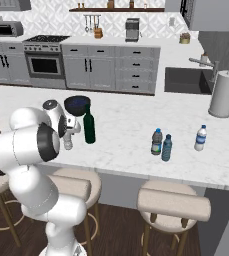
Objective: Move the plastic bottles in the middle to the plastics group, and the glass bottles in the middle to the glass group.
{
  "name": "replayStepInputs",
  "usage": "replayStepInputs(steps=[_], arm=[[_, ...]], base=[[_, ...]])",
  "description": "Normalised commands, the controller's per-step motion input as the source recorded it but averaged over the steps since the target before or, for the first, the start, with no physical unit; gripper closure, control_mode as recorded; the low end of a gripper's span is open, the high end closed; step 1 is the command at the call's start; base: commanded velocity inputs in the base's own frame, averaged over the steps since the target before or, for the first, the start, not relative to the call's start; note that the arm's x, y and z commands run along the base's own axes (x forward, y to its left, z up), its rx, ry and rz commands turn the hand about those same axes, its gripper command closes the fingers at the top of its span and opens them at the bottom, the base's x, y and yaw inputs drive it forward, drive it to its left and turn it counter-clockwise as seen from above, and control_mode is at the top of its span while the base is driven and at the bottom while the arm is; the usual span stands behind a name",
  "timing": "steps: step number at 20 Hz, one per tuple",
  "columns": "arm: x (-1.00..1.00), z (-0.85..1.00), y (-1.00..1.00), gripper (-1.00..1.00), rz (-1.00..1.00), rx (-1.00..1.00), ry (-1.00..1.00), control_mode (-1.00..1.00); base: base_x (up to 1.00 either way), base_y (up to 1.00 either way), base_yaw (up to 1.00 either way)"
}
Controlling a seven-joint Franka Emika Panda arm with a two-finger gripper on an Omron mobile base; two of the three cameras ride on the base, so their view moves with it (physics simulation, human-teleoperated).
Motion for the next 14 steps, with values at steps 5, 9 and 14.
replayStepInputs(steps=[5,9,14], arm=[[0.12,-0.04,0.01,-1.0,0.0,0.0,0.0,-1.0],[0.08,-0.18,0.01,-1.0,0.0,0.0,-0.01,-1.0],[0.1,-0.17,0.02,-1.0,0.0,0.0,-0.03,-1.0]], base=[[0.0,0.0,0.0],[0.0,0.0,0.0],[0.0,0.0,0.0]])
